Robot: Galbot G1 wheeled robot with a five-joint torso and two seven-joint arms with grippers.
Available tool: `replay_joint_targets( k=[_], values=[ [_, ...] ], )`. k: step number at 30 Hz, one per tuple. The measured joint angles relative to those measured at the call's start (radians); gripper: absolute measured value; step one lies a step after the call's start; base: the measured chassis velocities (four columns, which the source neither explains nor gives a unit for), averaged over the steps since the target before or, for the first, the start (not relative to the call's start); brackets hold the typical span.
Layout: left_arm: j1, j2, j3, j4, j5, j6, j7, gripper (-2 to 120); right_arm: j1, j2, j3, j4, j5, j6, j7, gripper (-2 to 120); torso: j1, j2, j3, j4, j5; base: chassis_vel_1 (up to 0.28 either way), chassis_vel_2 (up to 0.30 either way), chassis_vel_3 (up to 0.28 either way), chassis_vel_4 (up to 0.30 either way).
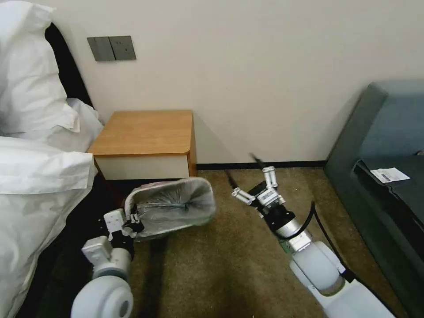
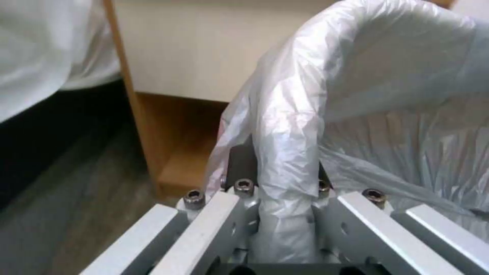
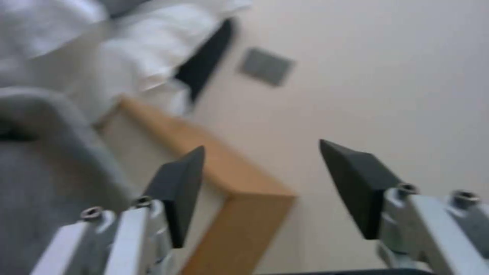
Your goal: Pick up the garbage bag from the table and place it over the trash can.
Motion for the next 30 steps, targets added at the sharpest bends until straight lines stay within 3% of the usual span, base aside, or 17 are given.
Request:
replay_joint_targets(
  k=[2,7,8,12,13,16,25,30],
  values=[
    [-0.006,0.003,0.021,0.022,0.074,-0.015,0.012,4,0.040,-0.039,-0.034,0.000,-0.014,-0.044,-0.066,50,0.000,0.000,0.000,-0.0001,-0.0001,0.000,0.000,0.000,0.000],
    [-0.006,-0.001,0.047,0.042,0.146,-0.037,0.025,4,0.113,-0.059,-0.099,0.004,-0.001,-0.128,-0.168,32,0.000,0.000,0.000,0.0001,0.0000,0.000,0.000,0.000,0.000],
    [-0.006,-0.001,0.047,0.042,0.146,-0.037,0.025,4,0.113,-0.059,-0.099,0.004,-0.001,-0.128,-0.168,32,0.000,0.000,0.000,0.0001,0.0000,0.000,0.000,0.000,0.000],
    [-0.012,-0.009,0.065,0.060,0.169,-0.046,0.026,4,0.203,-0.065,-0.262,0.011,0.166,-0.331,-0.139,12,0.000,0.000,0.000,-0.0001,0.0001,0.000,0.000,0.000,0.000],
    [-0.012,-0.009,0.065,0.060,0.169,-0.046,0.026,4,0.203,-0.065,-0.262,0.011,0.166,-0.331,-0.139,12,0.000,0.000,0.000,-0.0001,0.0001,0.000,0.000,0.000,0.000],
    [-0.017,-0.015,0.069,0.063,0.176,-0.046,0.024,4,0.296,-0.052,-0.386,-0.005,0.292,-0.479,-0.060,0,0.000,0.000,0.000,0.0001,-0.0001,0.000,0.000,0.000,0.000],
    [-0.018,-0.018,0.069,0.061,0.184,-0.033,0.011,4,0.552,-0.009,-0.625,-0.094,0.392,-0.620,-0.019,0,0.000,0.000,0.000,0.0003,-0.0002,0.000,0.000,0.000,0.000],
    [-0.014,-0.020,0.069,0.052,0.191,-0.029,0.008,4,0.599,-0.002,-0.676,-0.125,0.428,-0.631,-0.007,0,0.000,0.000,0.000,0.0002,-0.0003,0.000,0.000,0.000,0.000]
  ],
)
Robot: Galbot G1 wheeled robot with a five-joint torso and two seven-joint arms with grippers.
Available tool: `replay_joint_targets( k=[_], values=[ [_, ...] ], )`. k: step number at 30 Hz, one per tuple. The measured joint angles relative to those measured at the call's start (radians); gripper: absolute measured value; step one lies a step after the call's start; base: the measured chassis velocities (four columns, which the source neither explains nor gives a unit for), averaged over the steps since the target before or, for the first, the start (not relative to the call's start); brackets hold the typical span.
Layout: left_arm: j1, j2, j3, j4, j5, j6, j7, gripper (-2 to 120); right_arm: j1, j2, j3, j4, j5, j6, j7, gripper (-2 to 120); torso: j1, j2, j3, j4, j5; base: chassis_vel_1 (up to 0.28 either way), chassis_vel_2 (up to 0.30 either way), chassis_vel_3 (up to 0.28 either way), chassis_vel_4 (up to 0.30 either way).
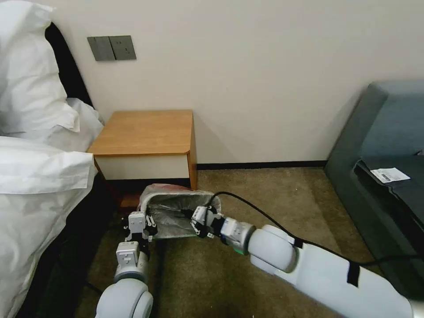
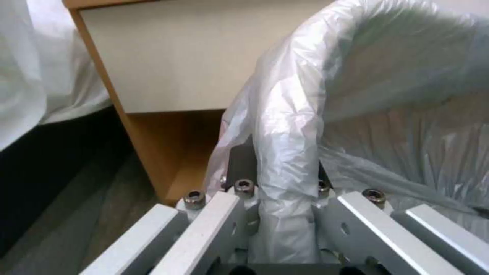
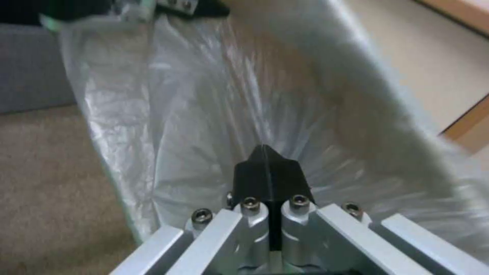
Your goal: Pick up the garbage bag from the table and place it over the trash can.
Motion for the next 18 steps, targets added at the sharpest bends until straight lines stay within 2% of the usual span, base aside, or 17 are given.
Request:
replay_joint_targets(
  k=[8,18],
  values=[
    [0.029,-0.011,0.030,-0.048,0.011,0.007,-0.002,4,0.015,0.028,-0.026,-0.069,0.017,-0.007,0.014,0,0.000,0.000,0.000,-0.0002,0.0003,0.000,0.000,0.000,0.000],
    [0.114,-0.022,0.089,-0.082,0.128,-0.008,0.002,4,0.088,0.074,-0.099,-0.153,0.029,-0.034,0.034,0,0.000,0.000,0.000,-0.0002,0.0001,0.000,0.000,0.000,0.000]
  ],
)
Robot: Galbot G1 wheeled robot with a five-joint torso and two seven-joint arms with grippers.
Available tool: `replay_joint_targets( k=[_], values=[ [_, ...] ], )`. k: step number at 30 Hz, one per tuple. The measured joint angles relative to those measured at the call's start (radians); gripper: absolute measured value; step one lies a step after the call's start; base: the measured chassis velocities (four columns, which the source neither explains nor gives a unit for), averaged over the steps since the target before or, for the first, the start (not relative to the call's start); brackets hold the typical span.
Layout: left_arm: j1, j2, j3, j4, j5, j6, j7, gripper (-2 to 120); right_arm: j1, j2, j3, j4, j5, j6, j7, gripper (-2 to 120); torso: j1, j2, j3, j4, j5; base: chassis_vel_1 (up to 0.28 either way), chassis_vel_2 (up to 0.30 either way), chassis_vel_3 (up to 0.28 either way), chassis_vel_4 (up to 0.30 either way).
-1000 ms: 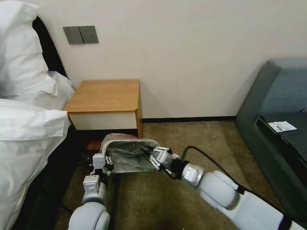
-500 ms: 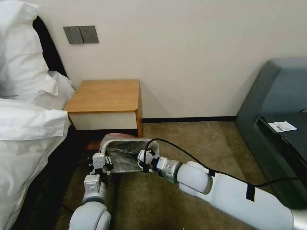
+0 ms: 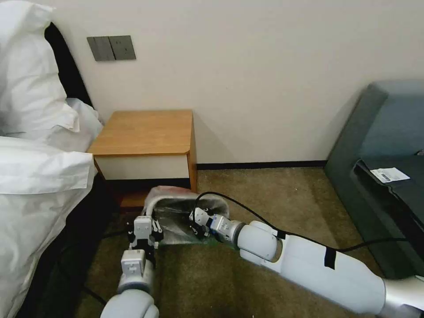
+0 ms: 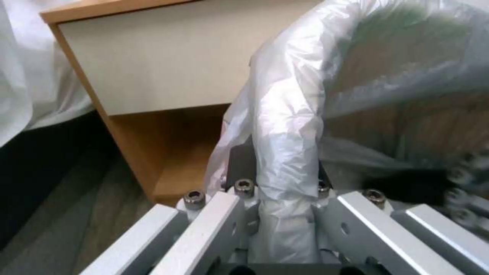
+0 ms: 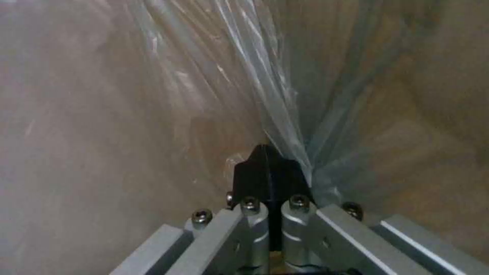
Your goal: Pick up the garbage bag from the table and place it over the trash can.
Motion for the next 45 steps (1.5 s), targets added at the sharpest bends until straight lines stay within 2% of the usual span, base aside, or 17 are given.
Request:
replay_joint_targets(
  k=[9,17,25,35,45],
  values=[
    [0.034,-0.006,0.046,-0.020,0.053,-0.014,0.000,4,0.024,0.056,-0.039,-0.057,-0.035,-0.003,0.000,0,0.000,0.000,0.000,0.0001,0.0000,0.000,0.000,0.000,0.000],
    [0.035,-0.012,0.065,-0.041,0.062,-0.015,0.001,4,0.025,0.060,-0.040,-0.094,-0.066,0.011,-0.007,0,0.000,0.000,0.000,0.0000,0.0001,0.000,0.000,0.000,0.000],
    [0.032,-0.017,0.062,-0.030,0.063,-0.015,0.002,4,0.013,0.059,-0.025,-0.112,-0.077,0.024,-0.006,0,0.000,0.000,0.000,0.0000,0.0000,0.000,0.000,0.000,0.000],
    [0.003,-0.016,-0.008,-0.013,0.015,-0.007,-0.010,3,-0.068,0.031,0.051,-0.016,-0.028,0.034,0.032,0,0.000,0.000,0.000,0.0001,0.0001,0.000,0.000,0.000,0.000],
    [-0.027,-0.029,-0.060,-0.016,-0.153,0.044,-0.051,3,-0.249,-0.045,0.219,0.149,-0.044,0.091,0.038,0,0.000,0.000,0.000,0.0001,0.0002,0.000,0.000,0.000,0.000]
  ],
)
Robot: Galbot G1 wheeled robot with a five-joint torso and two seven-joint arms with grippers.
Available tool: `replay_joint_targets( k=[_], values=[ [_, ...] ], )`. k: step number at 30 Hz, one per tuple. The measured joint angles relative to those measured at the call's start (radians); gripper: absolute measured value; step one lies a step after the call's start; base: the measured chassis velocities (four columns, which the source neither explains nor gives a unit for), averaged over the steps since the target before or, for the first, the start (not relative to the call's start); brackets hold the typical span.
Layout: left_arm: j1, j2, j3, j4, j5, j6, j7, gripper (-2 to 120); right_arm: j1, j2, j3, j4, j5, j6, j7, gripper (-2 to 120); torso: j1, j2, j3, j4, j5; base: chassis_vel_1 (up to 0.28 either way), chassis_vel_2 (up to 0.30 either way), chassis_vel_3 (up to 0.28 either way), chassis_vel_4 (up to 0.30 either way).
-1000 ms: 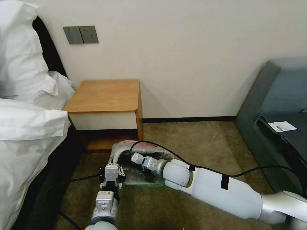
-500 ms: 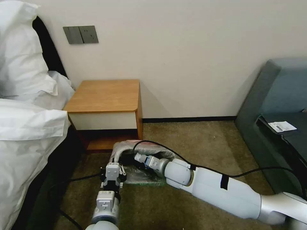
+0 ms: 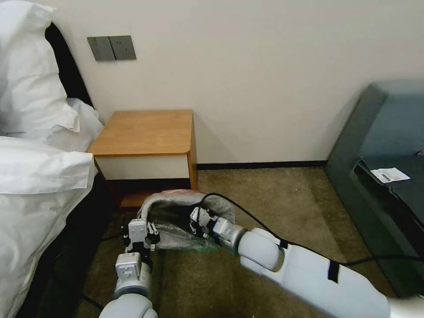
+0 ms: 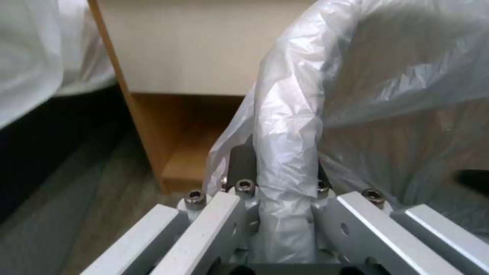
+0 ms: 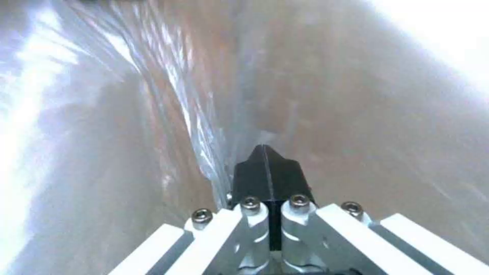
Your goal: Pick up the garbage bag from the table and place it over the trash can.
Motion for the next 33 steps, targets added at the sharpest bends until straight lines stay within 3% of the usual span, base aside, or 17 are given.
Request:
replay_joint_targets(
  k=[8,12,15,16,21,25,33],
  values=[
    [-0.015,0.000,-0.013,-0.001,-0.094,0.057,-0.028,3,-0.167,-0.083,0.141,0.126,-0.029,0.071,-0.007,0,0.000,0.000,0.000,0.0000,-0.0001,0.000,0.000,0.000,0.000],
    [-0.026,0.004,-0.021,-0.021,-0.278,0.167,-0.047,3,-0.275,-0.121,0.269,0.234,-0.031,0.126,0.007,0,0.000,0.000,0.000,-0.0002,-0.0001,0.000,0.000,0.000,0.000],
    [-0.028,0.006,-0.024,-0.024,-0.332,0.200,-0.051,3,-0.301,-0.118,0.302,0.258,-0.034,0.148,0.022,0,0.000,0.000,0.000,-0.0002,-0.0001,0.000,0.000,0.000,0.000],
    [-0.034,0.008,-0.028,-0.028,-0.389,0.240,-0.053,3,-0.336,-0.096,0.347,0.282,-0.047,0.184,0.048,0,0.000,0.000,0.000,0.0000,-0.0001,0.000,0.000,0.000,0.000],
    [-0.047,0.012,-0.034,-0.032,-0.464,0.319,-0.052,3,-0.393,-0.027,0.432,0.271,-0.138,0.266,0.102,0,0.000,0.000,0.000,-0.0001,-0.0001,0.000,0.000,0.000,0.000],
    [-0.064,0.025,-0.053,-0.014,-0.500,0.377,-0.023,3,-0.455,0.068,0.511,0.223,-0.204,0.349,0.131,17,0.000,0.000,0.000,0.0000,-0.0001,0.000,0.000,0.000,0.000],
    [-0.111,0.039,-0.075,0.060,-0.500,0.405,0.044,3,-0.560,0.228,0.656,0.152,-0.254,0.474,0.125,44,0.000,0.000,0.000,-0.0001,-0.0001,0.000,0.000,0.000,0.000]
  ],
)
